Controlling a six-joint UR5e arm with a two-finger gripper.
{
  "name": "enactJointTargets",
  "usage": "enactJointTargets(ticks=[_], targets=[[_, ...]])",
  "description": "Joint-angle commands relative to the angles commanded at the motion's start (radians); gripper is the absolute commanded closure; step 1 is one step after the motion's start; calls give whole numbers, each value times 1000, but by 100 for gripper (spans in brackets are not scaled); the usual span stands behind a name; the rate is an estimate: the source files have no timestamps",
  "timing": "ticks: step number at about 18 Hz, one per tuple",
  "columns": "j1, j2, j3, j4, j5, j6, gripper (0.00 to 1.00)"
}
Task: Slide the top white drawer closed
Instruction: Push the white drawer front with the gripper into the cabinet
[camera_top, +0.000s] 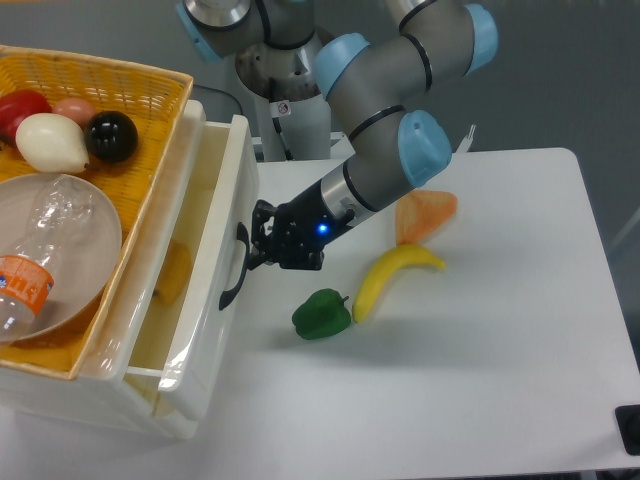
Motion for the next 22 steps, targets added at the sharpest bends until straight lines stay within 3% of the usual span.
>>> enactJointTargets(ticks=[22], targets=[[-44,14,-15,0,0,0,100]])
